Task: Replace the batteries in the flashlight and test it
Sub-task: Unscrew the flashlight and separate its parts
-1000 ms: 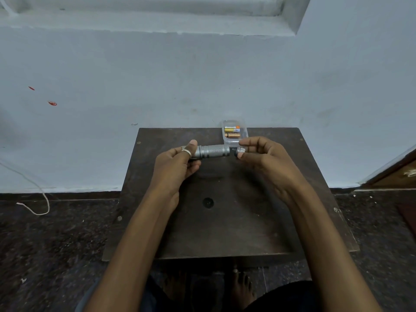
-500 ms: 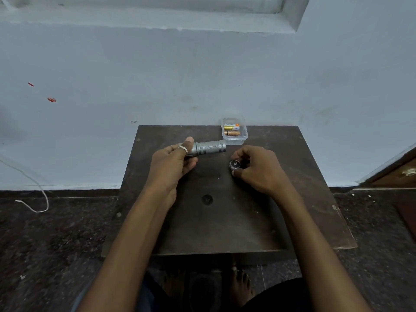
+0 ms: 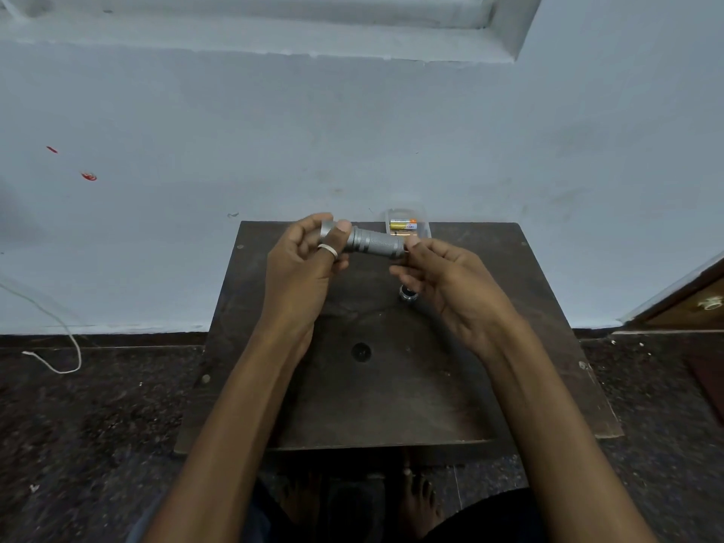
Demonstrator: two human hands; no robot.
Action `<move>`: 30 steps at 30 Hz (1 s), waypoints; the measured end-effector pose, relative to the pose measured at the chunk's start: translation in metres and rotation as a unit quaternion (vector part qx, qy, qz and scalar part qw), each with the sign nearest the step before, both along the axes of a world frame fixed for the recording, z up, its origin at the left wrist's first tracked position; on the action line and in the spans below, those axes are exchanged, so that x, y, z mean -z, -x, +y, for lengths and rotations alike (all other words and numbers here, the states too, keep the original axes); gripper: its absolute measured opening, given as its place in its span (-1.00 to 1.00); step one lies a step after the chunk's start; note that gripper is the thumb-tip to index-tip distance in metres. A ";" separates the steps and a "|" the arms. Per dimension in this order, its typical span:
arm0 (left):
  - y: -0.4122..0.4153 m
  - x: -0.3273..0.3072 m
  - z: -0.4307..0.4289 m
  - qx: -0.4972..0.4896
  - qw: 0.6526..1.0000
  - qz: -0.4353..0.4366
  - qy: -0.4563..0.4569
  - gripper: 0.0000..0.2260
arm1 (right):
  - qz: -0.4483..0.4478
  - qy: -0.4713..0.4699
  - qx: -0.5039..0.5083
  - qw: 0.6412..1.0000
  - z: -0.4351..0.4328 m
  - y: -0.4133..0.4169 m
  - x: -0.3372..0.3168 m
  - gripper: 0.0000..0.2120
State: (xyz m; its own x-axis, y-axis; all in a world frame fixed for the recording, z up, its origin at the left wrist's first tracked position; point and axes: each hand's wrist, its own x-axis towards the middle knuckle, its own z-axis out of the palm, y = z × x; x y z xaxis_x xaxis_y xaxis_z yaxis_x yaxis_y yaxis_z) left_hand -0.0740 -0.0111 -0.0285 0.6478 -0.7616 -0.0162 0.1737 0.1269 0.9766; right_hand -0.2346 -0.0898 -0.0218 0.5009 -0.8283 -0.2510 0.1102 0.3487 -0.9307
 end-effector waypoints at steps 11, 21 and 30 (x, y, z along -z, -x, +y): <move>0.016 -0.022 0.005 0.027 0.993 -0.050 0.099 -0.62 | -0.208 -0.188 -0.015 0.960 -0.002 0.002 -0.002 -0.79; -0.015 -0.003 0.010 0.139 0.961 -0.231 -0.064 -0.67 | -0.164 -0.109 0.053 0.979 -0.008 0.006 0.000 -0.68; -0.008 0.001 0.012 0.093 0.864 -0.475 -0.135 -0.69 | -0.130 0.007 0.058 0.990 -0.002 0.000 -0.005 -0.78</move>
State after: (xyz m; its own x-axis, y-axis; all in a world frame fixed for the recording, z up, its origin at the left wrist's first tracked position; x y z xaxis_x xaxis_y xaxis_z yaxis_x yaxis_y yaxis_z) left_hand -0.0661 0.0010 -0.0298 0.3329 -0.9055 0.2630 -0.7307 -0.0715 0.6789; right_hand -0.2342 -0.0915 -0.0172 0.4492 -0.8862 -0.1135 0.3850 0.3066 -0.8705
